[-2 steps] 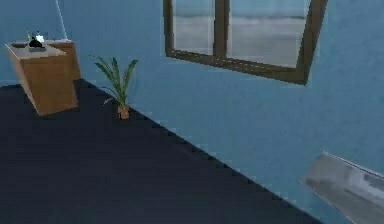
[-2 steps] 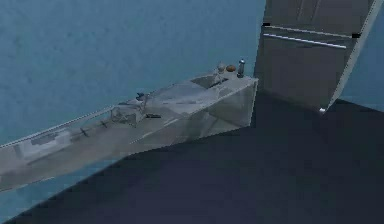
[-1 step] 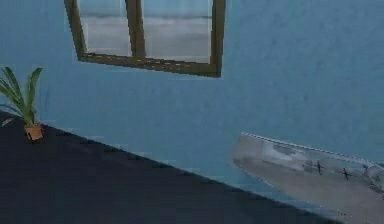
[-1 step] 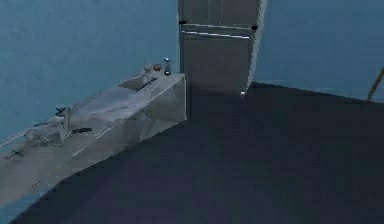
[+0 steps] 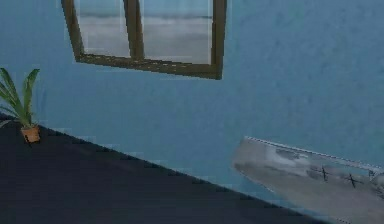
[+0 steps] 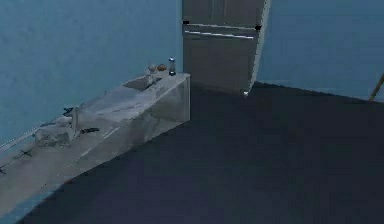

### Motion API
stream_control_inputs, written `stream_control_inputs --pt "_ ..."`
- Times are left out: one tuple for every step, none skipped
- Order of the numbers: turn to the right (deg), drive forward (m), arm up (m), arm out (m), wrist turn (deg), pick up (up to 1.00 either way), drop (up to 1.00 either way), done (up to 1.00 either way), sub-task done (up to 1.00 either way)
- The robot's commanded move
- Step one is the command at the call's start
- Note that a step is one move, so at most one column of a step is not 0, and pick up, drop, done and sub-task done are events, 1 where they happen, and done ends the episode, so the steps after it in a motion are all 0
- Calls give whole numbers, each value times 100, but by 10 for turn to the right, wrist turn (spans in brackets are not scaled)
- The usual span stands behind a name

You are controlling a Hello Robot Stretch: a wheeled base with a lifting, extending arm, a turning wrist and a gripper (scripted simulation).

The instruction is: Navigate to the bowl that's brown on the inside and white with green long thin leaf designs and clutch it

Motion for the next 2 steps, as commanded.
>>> stream_control_inputs --pt "-450 0 0 0 0 0 0 0 0" --pt "-210 0 0 0 0 0 0 0 0"
